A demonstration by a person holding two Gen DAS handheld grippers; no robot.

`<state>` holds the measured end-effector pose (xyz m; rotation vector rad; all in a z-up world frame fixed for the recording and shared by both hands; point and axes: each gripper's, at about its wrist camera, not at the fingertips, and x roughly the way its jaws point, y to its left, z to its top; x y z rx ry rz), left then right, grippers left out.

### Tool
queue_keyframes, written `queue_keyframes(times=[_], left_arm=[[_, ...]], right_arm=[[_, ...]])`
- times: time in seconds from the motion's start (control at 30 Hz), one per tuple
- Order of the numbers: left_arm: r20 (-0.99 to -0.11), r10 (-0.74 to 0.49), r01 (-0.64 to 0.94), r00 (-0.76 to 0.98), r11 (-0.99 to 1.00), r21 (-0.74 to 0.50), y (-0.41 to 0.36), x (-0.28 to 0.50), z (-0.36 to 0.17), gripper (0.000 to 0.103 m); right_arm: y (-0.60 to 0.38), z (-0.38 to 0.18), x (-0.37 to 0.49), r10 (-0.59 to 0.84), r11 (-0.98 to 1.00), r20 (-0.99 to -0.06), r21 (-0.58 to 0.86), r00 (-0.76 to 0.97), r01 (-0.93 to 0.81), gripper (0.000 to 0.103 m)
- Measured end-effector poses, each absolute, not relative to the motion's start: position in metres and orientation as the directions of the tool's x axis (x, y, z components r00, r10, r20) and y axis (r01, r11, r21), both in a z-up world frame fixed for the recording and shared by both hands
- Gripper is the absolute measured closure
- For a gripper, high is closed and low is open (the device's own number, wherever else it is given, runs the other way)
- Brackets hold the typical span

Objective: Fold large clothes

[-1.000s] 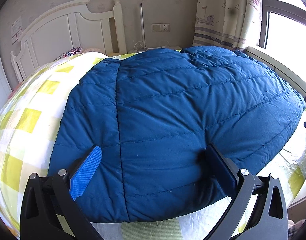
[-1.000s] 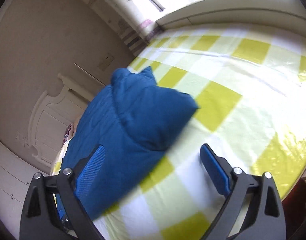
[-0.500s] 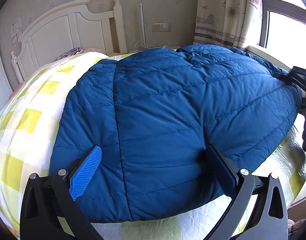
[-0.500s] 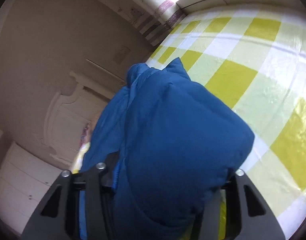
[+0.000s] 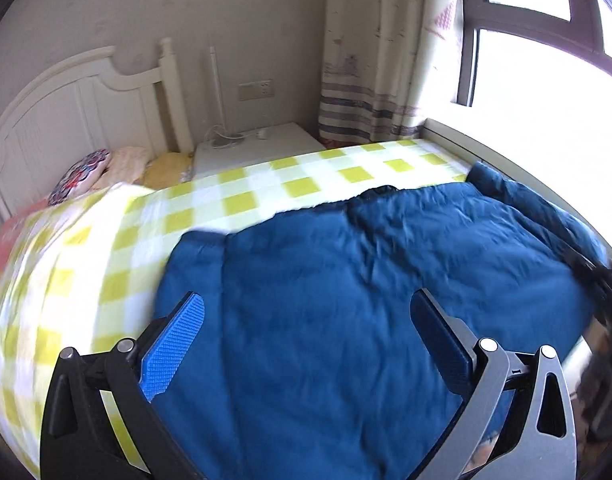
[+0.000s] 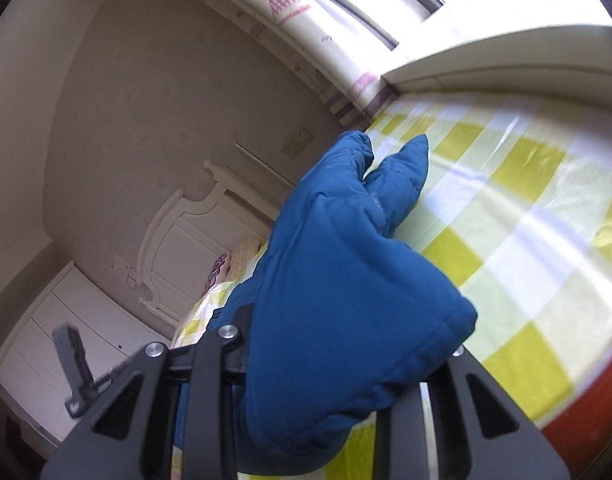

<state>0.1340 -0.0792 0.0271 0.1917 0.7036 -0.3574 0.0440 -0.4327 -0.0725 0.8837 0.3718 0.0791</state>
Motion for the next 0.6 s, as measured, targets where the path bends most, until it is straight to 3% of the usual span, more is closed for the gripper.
queue_keyframes(times=[0.07,0.2,0.27,0.3,0.4,0.5,0.6], left_arm=[[-0.704,-0.261,0.405,0.661,0.914,0.041,-0.11,0.147,0.013,0.004],[-0.767,-0.135,0.42,0.627,0.888,0.187,-0.147,0.147,-0.055,0.004],[-0.751,-0.205,0.436,0.628,0.891,0.121,-0.132,0.139,-0.054,0.005],[-0.741,-0.307,0.48,0.597,0.877,0.023,-0.116,0.135,-0.043,0.005],[-0.59,-0.451,0.42,0.669,0.885,-0.2,-0.033,0.123,0.002,0.005],[-0.452,-0.391,0.269,0.802,0.912,-0.31,0.066,0.114,0.044,0.005],[-0.349,-0.303,0.154,0.887,0.906,-0.394,0.152,0.093,0.071,0.004]], right_arm=[[-0.435,-0.066,0.037,0.2,0.658,-0.292,0.747,0.936,0.092,0.076],[-0.429,-0.047,0.027,0.179,0.699,-0.286,0.71,0.941,0.083,0.076],[-0.409,-0.027,0.029,0.135,0.771,-0.301,0.63,0.944,0.091,0.076],[-0.397,-0.017,0.034,0.114,0.805,-0.3,0.586,0.947,0.089,0.076],[-0.334,0.038,0.042,0.043,0.939,-0.274,0.34,0.961,0.055,0.076],[-0.241,0.074,0.061,-0.005,1.0,-0.262,0.013,0.965,0.009,0.075],[-0.127,0.07,0.086,-0.045,0.941,-0.271,-0.334,0.962,-0.05,0.074]])
